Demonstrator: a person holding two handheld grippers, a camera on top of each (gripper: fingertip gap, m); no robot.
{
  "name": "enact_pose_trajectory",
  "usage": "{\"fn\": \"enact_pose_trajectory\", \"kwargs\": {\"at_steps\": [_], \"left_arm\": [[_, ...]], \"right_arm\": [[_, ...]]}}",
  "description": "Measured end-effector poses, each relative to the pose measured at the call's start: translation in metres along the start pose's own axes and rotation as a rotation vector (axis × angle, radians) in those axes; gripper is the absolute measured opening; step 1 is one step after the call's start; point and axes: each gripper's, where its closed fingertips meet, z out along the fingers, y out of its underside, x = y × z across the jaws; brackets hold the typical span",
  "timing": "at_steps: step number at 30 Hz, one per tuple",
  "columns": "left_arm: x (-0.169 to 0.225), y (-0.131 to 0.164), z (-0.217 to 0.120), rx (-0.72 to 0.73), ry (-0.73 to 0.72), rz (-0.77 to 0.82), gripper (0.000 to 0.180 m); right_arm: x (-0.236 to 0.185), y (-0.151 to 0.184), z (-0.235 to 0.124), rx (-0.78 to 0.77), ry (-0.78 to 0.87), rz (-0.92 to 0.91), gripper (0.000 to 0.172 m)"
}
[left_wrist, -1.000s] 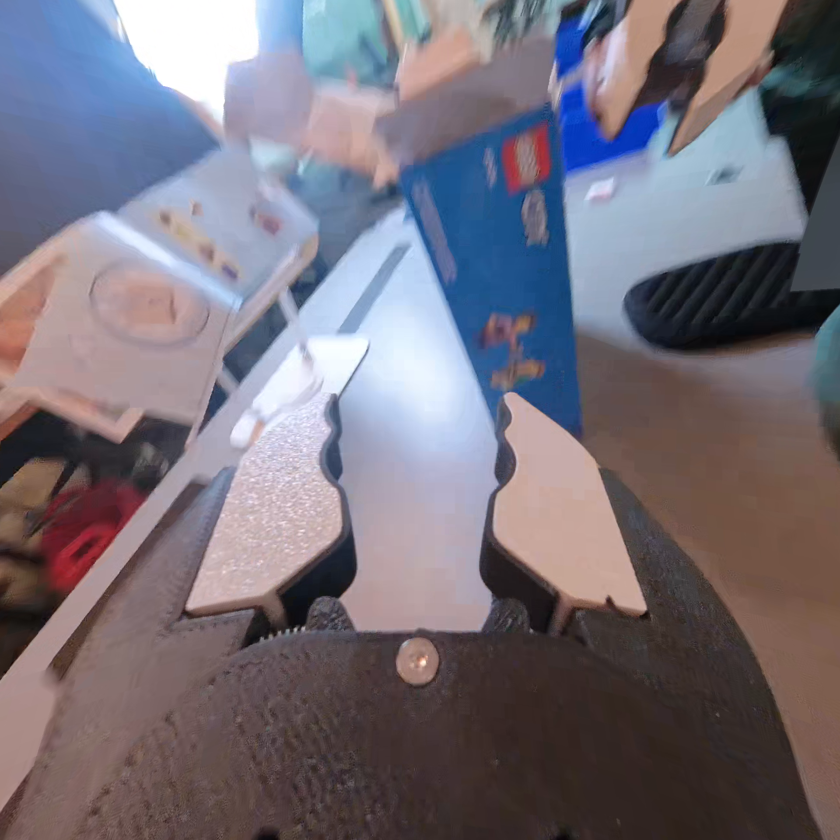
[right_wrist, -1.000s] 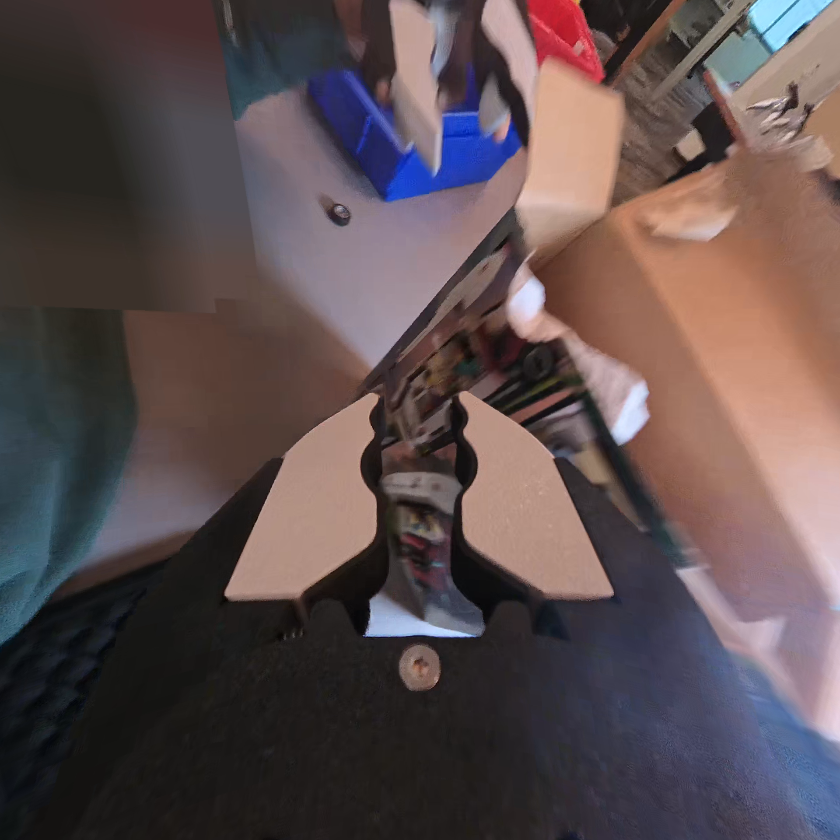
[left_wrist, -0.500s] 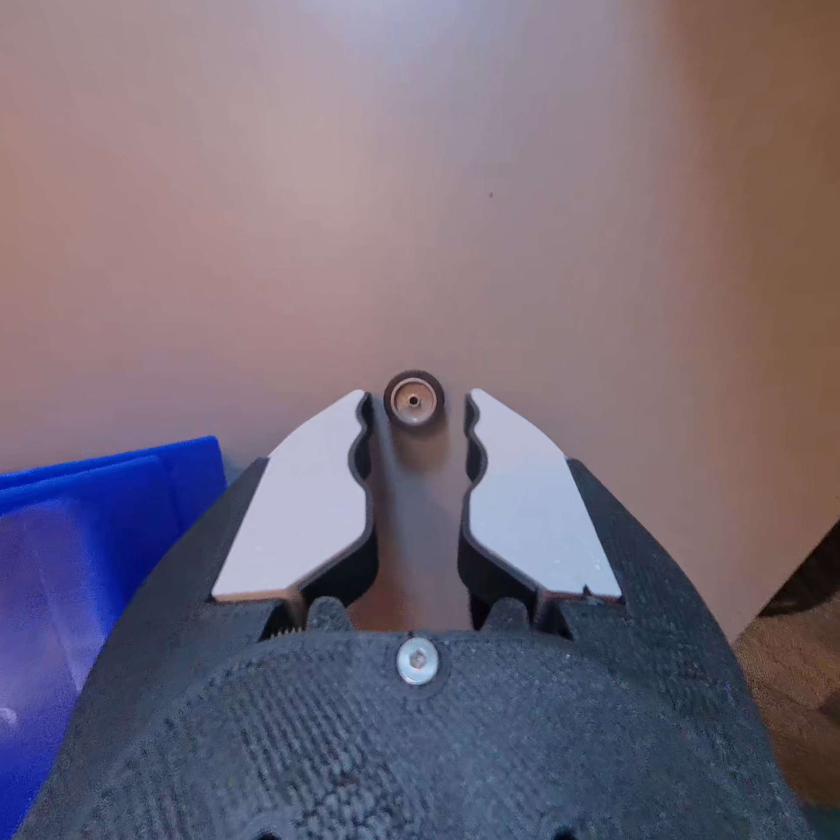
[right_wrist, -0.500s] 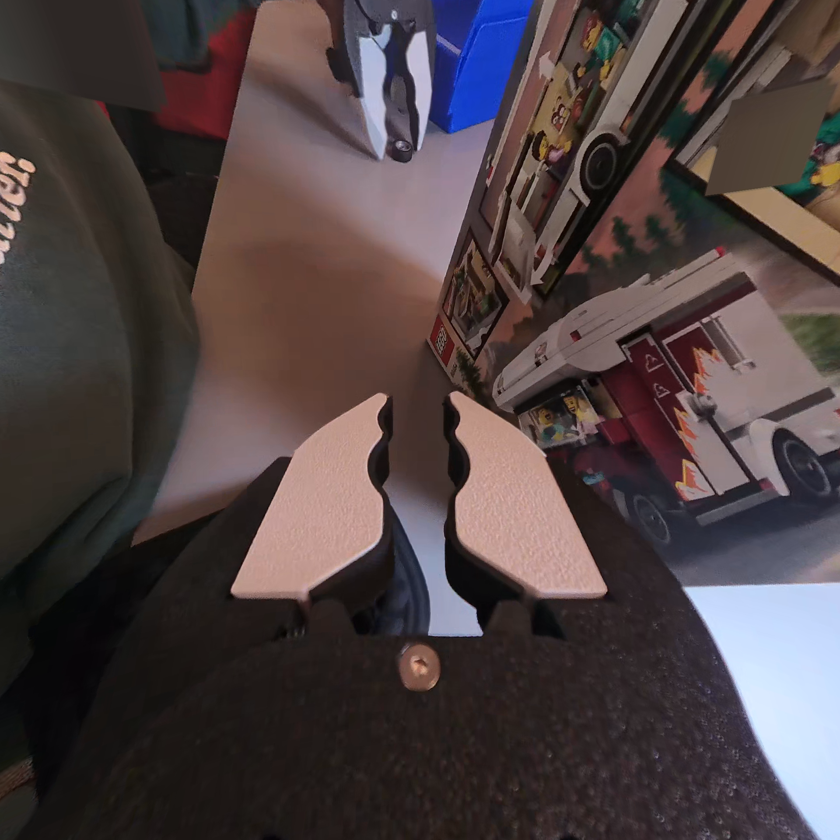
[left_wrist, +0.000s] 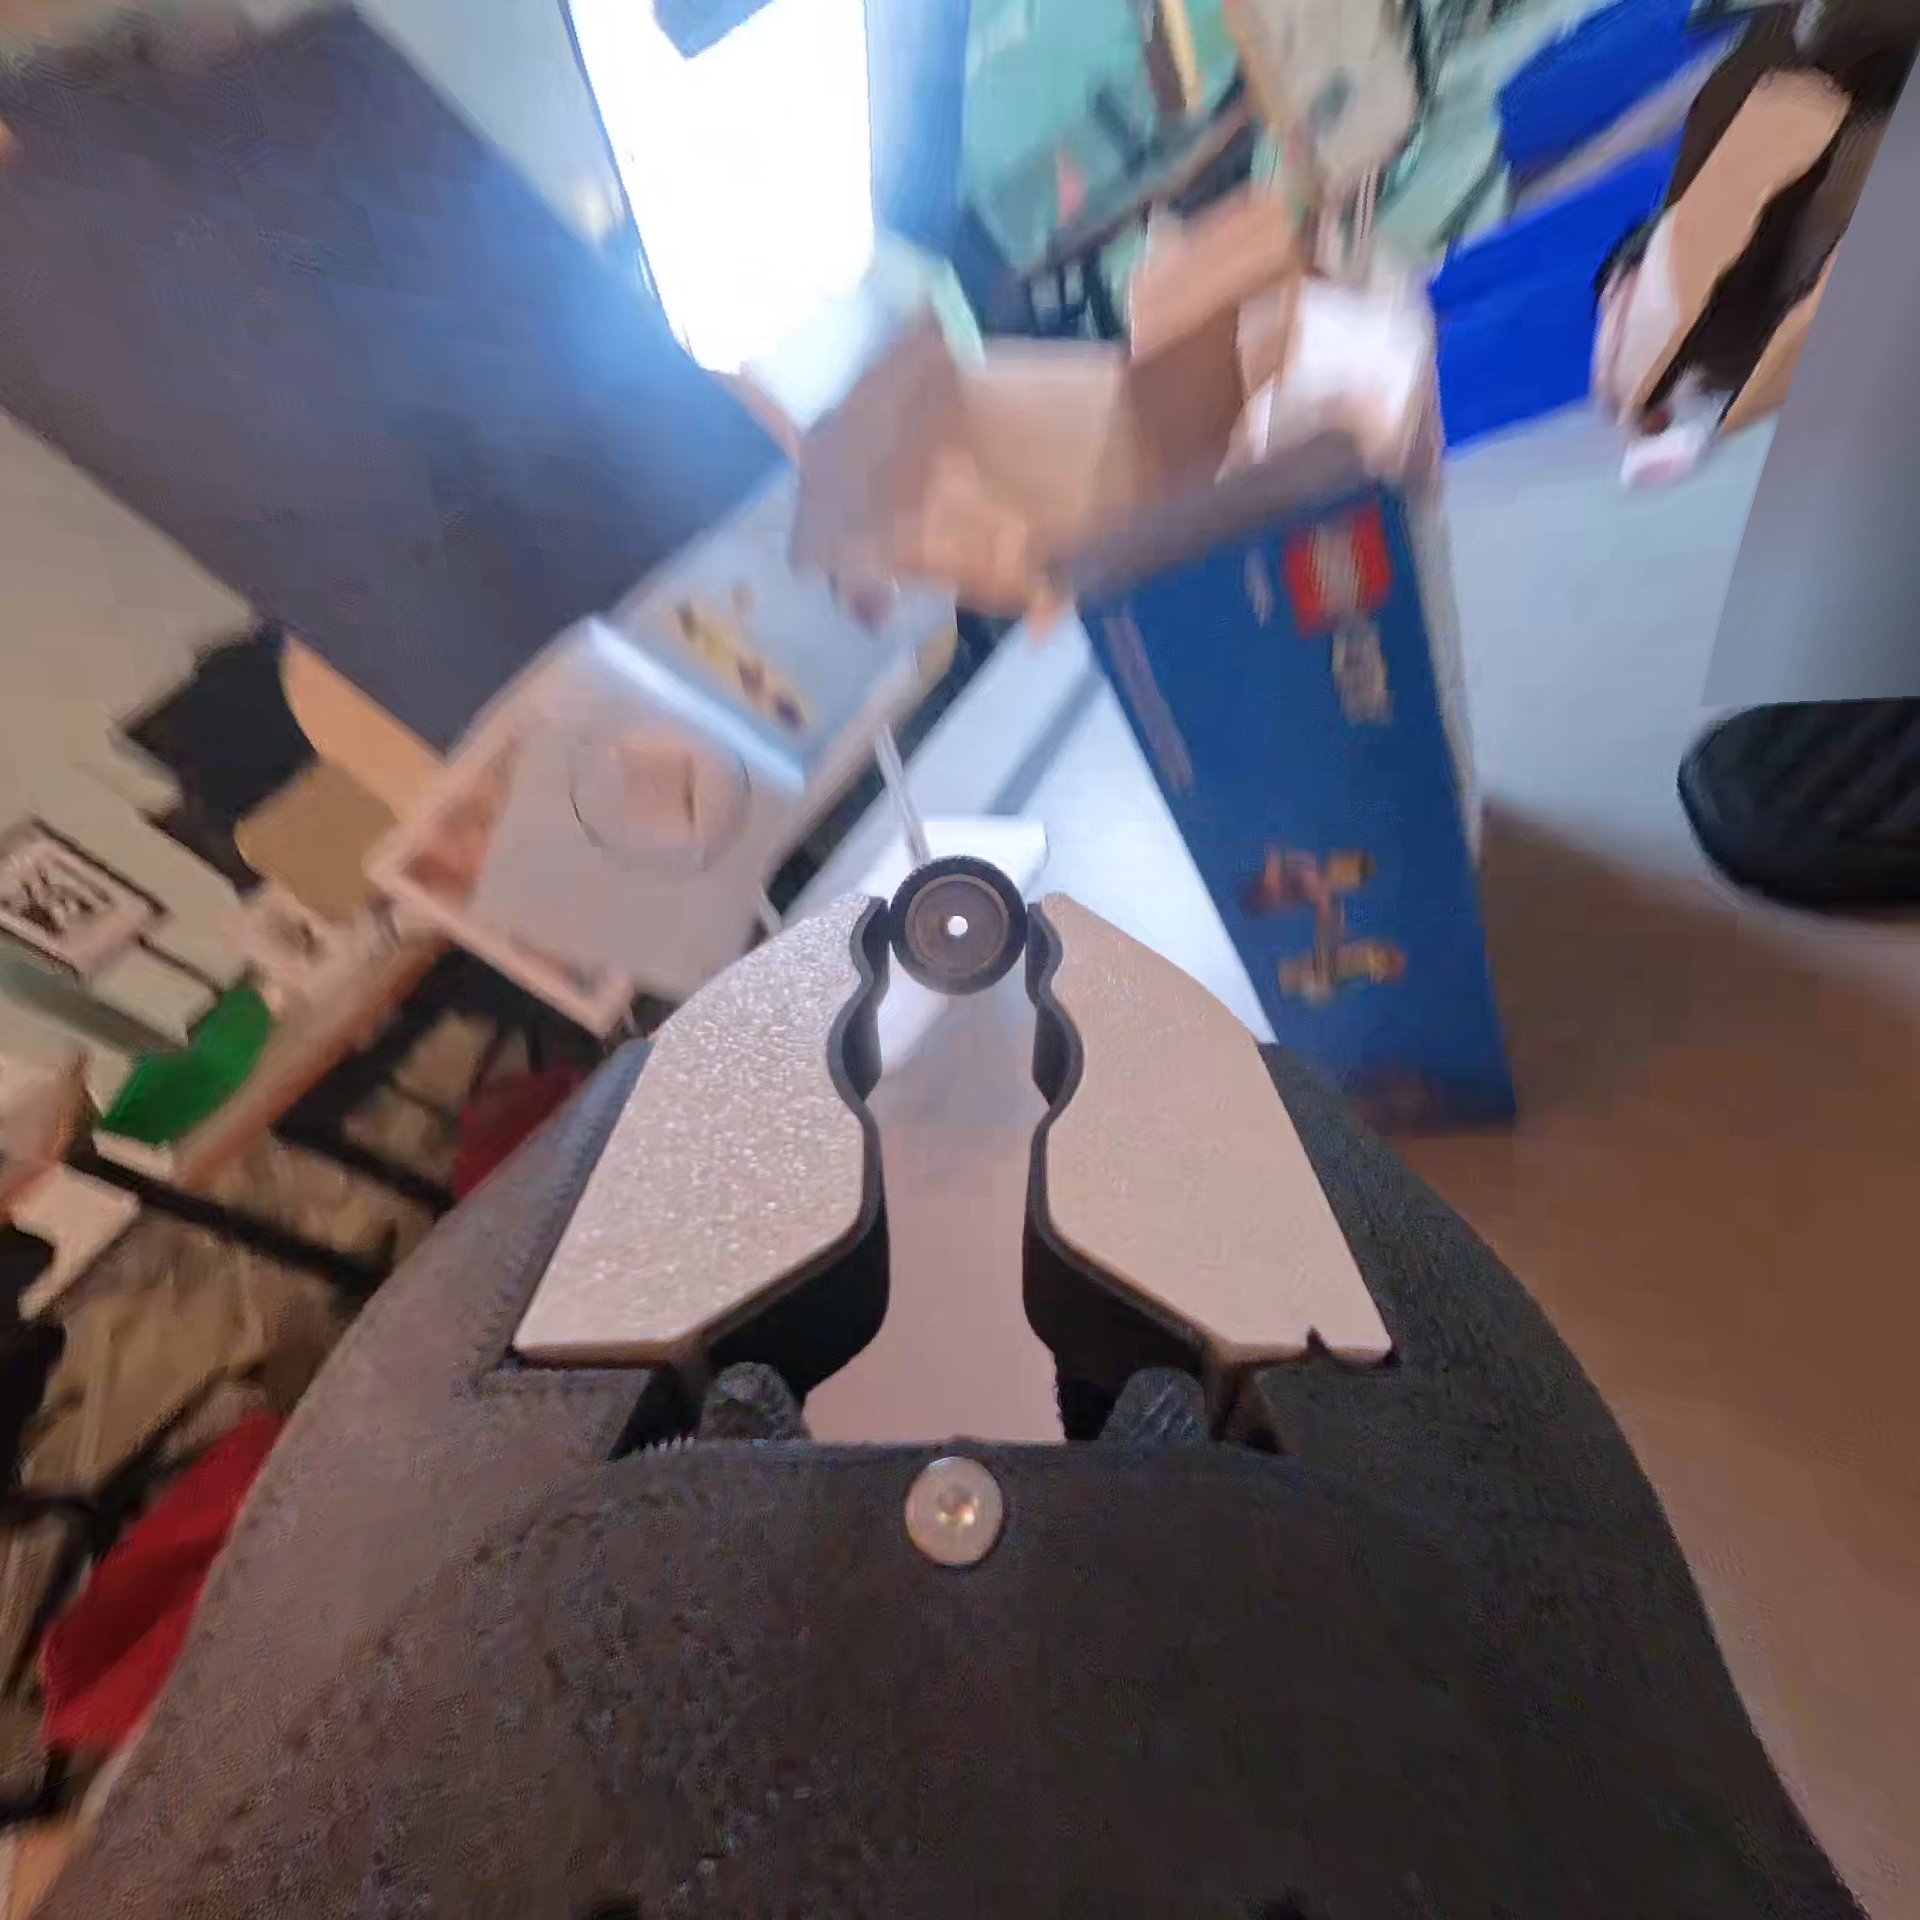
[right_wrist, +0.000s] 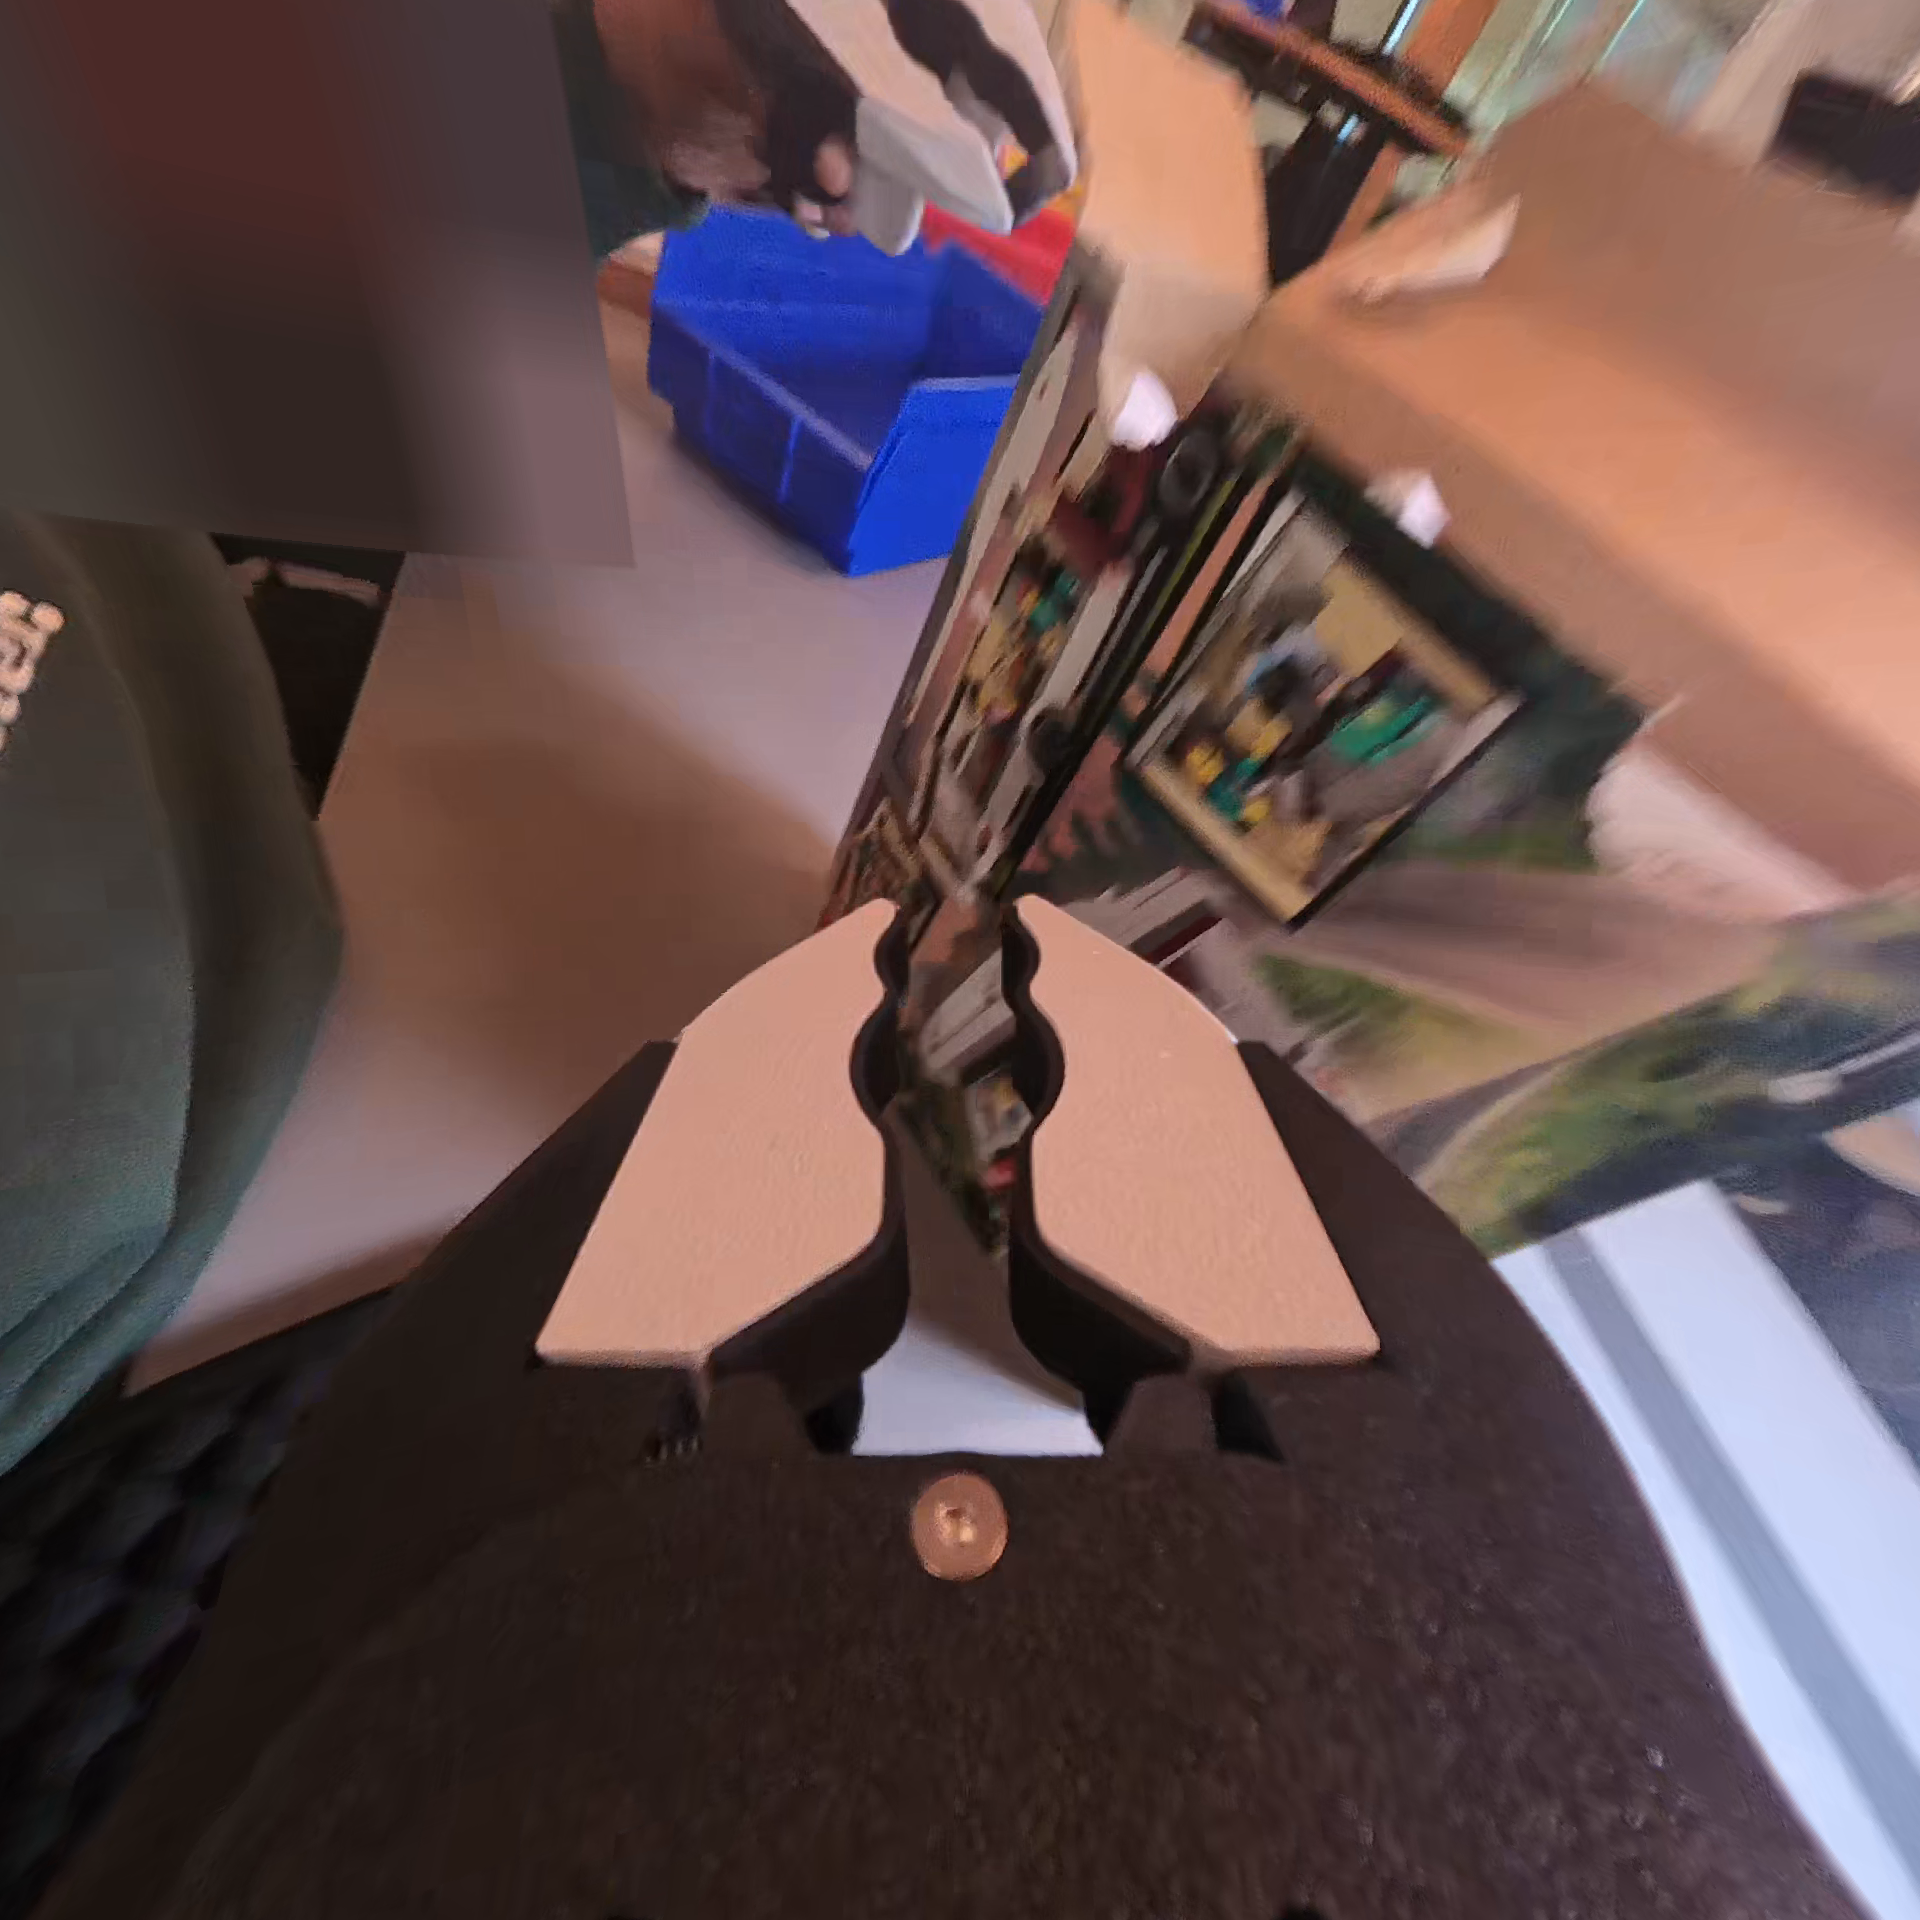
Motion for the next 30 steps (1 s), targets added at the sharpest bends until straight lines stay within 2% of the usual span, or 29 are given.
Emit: {"fn": "enact_pose_trajectory", "kwargs": {"at_steps": [2, 4, 7, 9, 13, 17, 19, 21, 25, 26, 30], "left_arm": [[-0.004, -0.049, 0.008, 0.112, 0.009, 0.041, 0.026], [0.001, -0.087, 0.022, 0.166, 0.059, 0.076, 0.025], [0.019, -0.123, 0.055, 0.164, 0.177, 0.116, 0.025], [0.030, -0.136, 0.084, 0.103, 0.251, 0.160, 0.025], [0.037, -0.134, 0.130, -0.054, 0.303, 0.264, 0.025], [0.041, -0.131, 0.134, -0.068, 0.353, 0.258, 0.025], [0.047, -0.128, 0.130, -0.049, 0.371, 0.243, 0.025], [0.057, -0.122, 0.127, -0.052, 0.392, 0.255, 0.025], [0.070, -0.098, 0.131, -0.162, 0.421, 0.338, 0.025], [0.071, -0.093, 0.134, -0.190, 0.422, 0.339, 0.025], [0.064, -0.083, 0.142, -0.233, 0.401, 0.284, 0.025]], "right_arm": [[0.017, -0.027, -0.008, 0.040, 0.045, -0.032, 0.018], [0.037, -0.051, -0.014, 0.040, 0.088, -0.058, 0.020], [0.069, -0.079, -0.010, -0.041, 0.109, -0.098, 0.023], [0.085, -0.084, 0.003, -0.169, 0.031, -0.064, 0.028], [0.101, -0.063, 0.036, -0.494, -0.157, 0.080, 0.034], [0.092, -0.035, 0.059, -0.737, -0.263, 0.124, 0.036], [0.095, -0.034, 0.062, -0.784, -0.243, 0.113, 0.010], [0.106, -0.034, 0.059, -0.818, -0.197, 0.006, 0.007], [0.117, -0.056, 0.062, -0.768, -0.158, -0.028, 0.005], [0.117, -0.062, 0.063, -0.768, -0.160, -0.050, 0.000], [0.113, -0.071, 0.067, -0.821, -0.191, -0.128, 0.000]]}}
